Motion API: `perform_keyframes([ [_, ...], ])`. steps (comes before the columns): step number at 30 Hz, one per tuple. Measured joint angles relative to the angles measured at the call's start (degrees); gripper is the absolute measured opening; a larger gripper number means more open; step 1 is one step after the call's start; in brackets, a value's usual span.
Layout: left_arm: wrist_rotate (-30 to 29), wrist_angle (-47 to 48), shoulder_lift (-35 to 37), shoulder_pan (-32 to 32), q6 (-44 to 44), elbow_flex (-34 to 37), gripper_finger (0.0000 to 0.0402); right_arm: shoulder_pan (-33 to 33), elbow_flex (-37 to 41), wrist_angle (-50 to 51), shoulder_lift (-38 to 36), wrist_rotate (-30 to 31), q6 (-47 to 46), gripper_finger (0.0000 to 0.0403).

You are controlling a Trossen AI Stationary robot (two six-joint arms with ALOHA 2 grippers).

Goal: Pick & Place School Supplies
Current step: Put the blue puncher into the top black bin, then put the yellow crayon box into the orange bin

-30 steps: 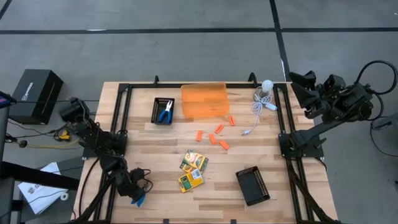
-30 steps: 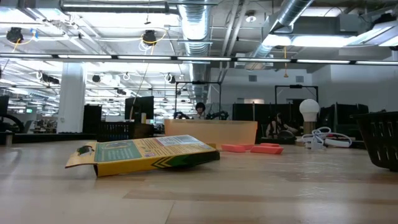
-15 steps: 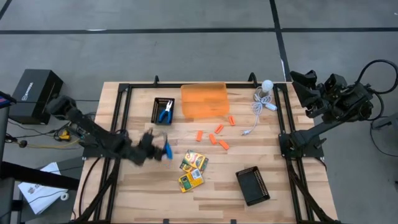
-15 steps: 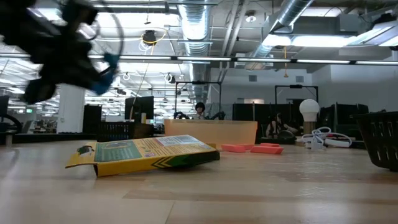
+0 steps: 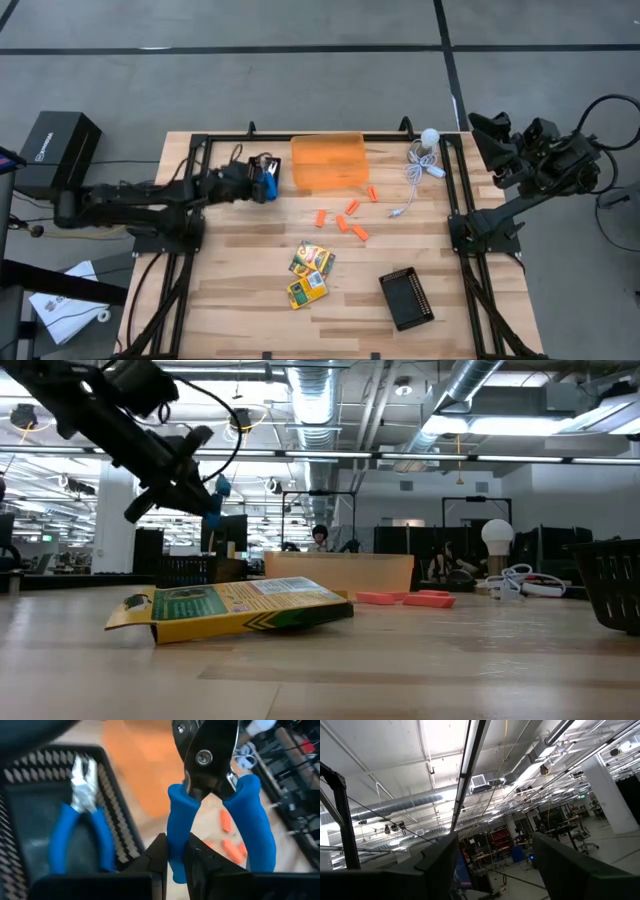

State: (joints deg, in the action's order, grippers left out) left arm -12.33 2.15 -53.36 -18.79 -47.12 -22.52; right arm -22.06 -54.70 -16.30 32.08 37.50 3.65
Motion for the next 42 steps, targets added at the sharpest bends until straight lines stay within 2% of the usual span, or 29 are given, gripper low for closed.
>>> perform_keyframes([
  [4, 6.36, 2.15, -1.68, -8.08, 5.48, -0.09, 0.0028, 0.00, 0.00, -1.15, 0.00, 0.00, 1.36, 0.0244],
  [8, 11.08, 3.73, -5.68, -13.30, 10.42, -0.09, 0.0027, -0.02, 0.00, -1.73, 0.00, 0.00, 1.48, 0.0244],
  [16, 15.27, 3.76, -15.92, -17.86, 15.15, -0.34, 0.0027, 0.00, 0.00, -2.31, 0.00, 0.02, 1.46, 0.0244],
  [23, 15.72, 4.60, -17.55, -19.56, 18.36, -1.61, 0.0027, -0.01, 0.00, -2.34, 0.00, 0.02, 1.43, 0.0244],
  [26, 15.16, 5.23, -17.72, -20.19, 20.83, -2.42, 0.0047, 0.00, 0.00, -2.35, 0.00, 0.02, 1.43, 0.0244],
  [34, 15.13, 4.29, -17.71, -20.24, 21.62, -4.58, 0.0144, -0.01, 0.00, -2.38, 0.00, 0.04, 1.46, 0.0244],
  [38, 15.20, 4.07, -17.67, -20.22, 21.62, -6.35, 0.0161, -0.01, 0.00, -2.46, 0.00, 0.04, 1.46, 0.0244],
  [42, 15.37, 4.04, -16.55, -20.18, 21.41, -9.24, 0.0161, 0.00, 0.00, -2.64, 0.00, 0.04, 1.46, 0.0244],
])
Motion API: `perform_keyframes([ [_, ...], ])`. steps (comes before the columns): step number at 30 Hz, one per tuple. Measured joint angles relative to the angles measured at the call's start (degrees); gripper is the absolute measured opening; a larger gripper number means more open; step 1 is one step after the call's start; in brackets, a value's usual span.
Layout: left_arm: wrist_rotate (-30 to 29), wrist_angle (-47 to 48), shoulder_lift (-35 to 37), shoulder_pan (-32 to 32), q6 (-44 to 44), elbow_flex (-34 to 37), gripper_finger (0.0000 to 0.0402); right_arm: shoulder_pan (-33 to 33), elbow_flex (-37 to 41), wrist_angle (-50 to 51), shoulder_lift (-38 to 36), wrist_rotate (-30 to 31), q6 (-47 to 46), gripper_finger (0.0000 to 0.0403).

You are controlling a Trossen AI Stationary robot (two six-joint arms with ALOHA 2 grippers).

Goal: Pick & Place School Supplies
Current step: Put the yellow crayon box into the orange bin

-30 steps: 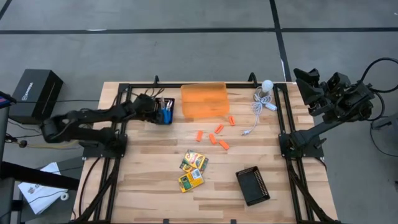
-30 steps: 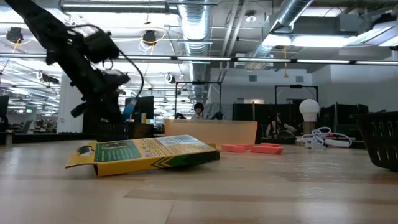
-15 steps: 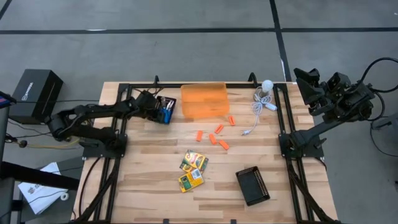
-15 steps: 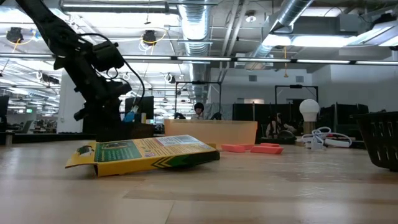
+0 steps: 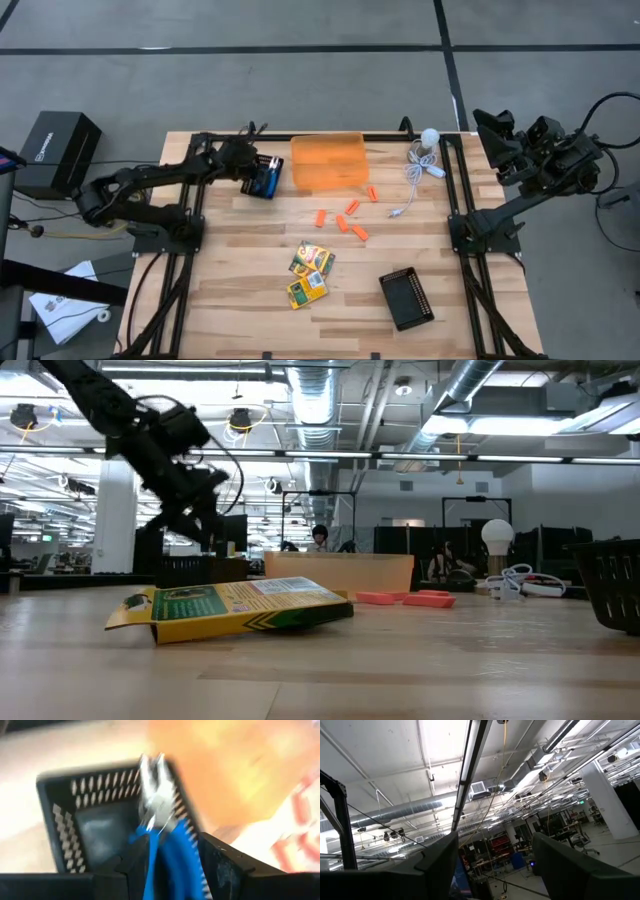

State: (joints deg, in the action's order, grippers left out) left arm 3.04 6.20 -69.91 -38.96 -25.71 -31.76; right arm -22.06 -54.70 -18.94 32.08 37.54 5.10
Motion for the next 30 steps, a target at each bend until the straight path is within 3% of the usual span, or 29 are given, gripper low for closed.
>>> perform_keyframes([
  [3, 0.91, -1.47, 3.23, 0.69, 0.47, -3.24, 0.0154, 0.00, 0.00, -0.02, 0.00, 0.00, 0.00, 0.0244],
  [6, 5.78, -8.66, 7.82, 1.63, 1.11, -5.76, 0.0147, -0.01, 0.00, -0.03, 0.00, -0.04, -0.01, 0.0244],
  [12, 16.76, -20.48, 15.04, 5.24, -9.42, -9.64, 0.0142, -0.04, -0.09, 2.92, 0.90, -0.30, -4.33, 0.0244],
  [16, 17.95, -20.91, 16.85, 11.59, -13.86, -11.76, 0.0142, -0.03, -0.07, 8.33, 3.05, -0.35, -10.56, 0.0244],
  [20, 16.73, -20.52, 15.84, 19.68, -15.07, -12.33, 0.0142, -0.02, 0.00, 12.51, 4.15, -0.26, -14.36, 0.0244],
  [24, 13.27, -11.54, 11.91, 26.71, -13.74, -12.34, 0.0142, 0.27, -0.13, 17.34, 5.04, 0.93, -18.51, 0.0244],
  [30, 13.32, -6.57, 2.12, 36.58, -14.35, -12.27, 0.0142, 1.59, 0.00, 33.65, 5.20, 1.43, -34.02, 0.0244],
])
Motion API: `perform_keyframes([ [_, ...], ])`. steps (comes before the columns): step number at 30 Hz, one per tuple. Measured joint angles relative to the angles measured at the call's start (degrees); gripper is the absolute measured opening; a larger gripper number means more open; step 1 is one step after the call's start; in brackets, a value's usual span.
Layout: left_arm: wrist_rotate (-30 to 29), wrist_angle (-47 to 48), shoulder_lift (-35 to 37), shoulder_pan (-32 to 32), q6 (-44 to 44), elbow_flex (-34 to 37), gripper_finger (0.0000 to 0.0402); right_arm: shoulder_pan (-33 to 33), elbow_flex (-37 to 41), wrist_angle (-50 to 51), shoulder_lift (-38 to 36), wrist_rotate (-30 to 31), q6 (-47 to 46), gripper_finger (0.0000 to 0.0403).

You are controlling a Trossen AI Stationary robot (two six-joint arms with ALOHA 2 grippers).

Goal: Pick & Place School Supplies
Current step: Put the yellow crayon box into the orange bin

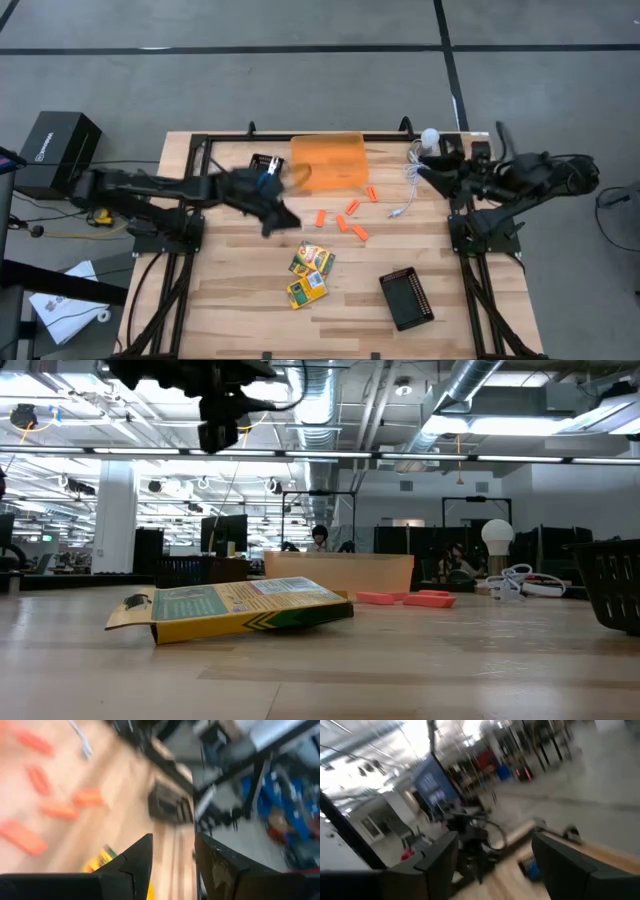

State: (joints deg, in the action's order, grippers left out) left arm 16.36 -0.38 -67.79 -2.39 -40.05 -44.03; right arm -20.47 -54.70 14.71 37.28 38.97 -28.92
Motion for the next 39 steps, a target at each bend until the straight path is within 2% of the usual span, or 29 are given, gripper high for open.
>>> perform_keyframes([
  [3, 1.35, 0.40, -4.60, 3.73, -2.53, 0.00, 0.0142, 0.54, 0.00, 3.12, -0.04, -0.03, -2.64, 0.0244],
  [9, 7.48, 0.46, -12.33, 8.16, -8.36, 0.00, 0.0143, 1.12, 0.00, 3.18, -0.07, -1.80, -2.61, 0.0244],
  [12, 8.75, 0.41, -15.45, 9.26, -8.90, 0.00, 0.0145, 1.14, 0.00, 3.22, -0.15, -3.07, -2.26, 0.0244],
  [18, 15.11, -0.92, -19.98, 9.36, -10.17, 0.01, 0.0143, 0.98, 0.00, 3.21, -0.49, -3.22, -2.15, 0.0244],
  [24, 15.63, -1.59, -21.15, 9.17, -10.40, 0.02, 0.0143, 0.61, -0.06, 2.62, -1.76, -4.64, -0.92, 0.0244],
  [39, 14.55, -3.59, -30.55, 9.43, -5.58, 0.02, 0.0143, 0.61, -0.02, 2.83, -2.24, -4.67, 0.84, 0.0244],
])
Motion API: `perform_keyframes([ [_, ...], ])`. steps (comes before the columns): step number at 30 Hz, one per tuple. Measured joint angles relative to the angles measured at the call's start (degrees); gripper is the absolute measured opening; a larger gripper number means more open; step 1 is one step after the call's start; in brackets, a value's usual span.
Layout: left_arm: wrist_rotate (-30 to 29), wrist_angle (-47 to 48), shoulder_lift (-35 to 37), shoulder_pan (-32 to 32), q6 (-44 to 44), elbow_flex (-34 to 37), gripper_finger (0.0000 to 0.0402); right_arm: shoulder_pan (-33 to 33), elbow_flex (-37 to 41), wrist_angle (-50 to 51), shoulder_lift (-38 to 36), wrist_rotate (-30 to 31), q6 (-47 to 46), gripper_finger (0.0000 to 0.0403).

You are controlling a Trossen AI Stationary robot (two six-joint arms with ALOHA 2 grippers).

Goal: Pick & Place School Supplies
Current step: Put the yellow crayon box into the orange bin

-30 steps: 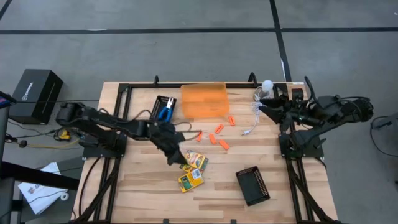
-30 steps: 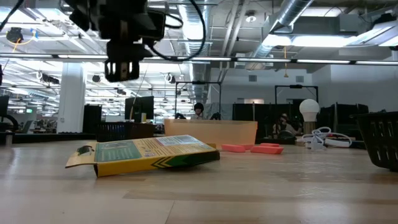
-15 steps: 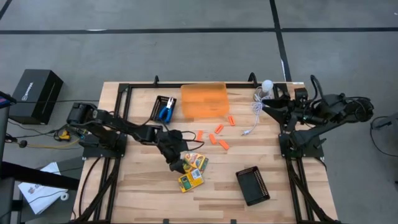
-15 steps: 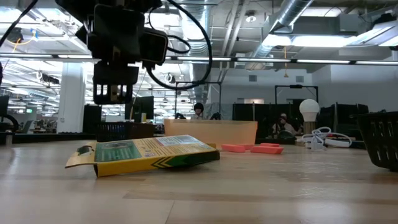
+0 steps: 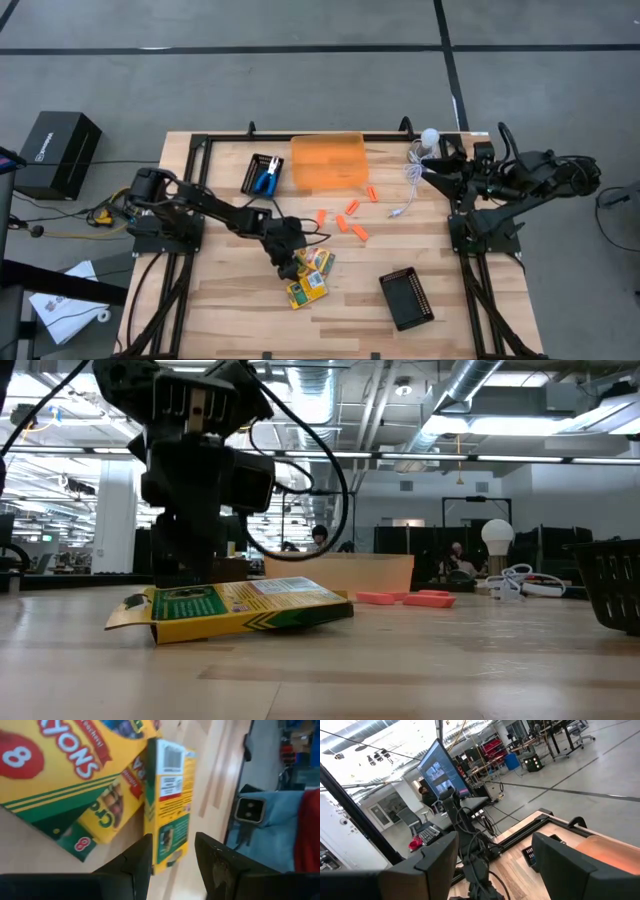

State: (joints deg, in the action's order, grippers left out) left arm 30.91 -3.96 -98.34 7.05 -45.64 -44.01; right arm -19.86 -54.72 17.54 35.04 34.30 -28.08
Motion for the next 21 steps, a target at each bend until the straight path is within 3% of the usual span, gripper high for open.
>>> perform_keyframes([
  [21, -0.30, -1.08, -1.99, 0.00, 1.64, 1.11, 0.0143, 0.07, 0.02, -0.47, -2.13, 0.20, 1.55, 0.0244],
])
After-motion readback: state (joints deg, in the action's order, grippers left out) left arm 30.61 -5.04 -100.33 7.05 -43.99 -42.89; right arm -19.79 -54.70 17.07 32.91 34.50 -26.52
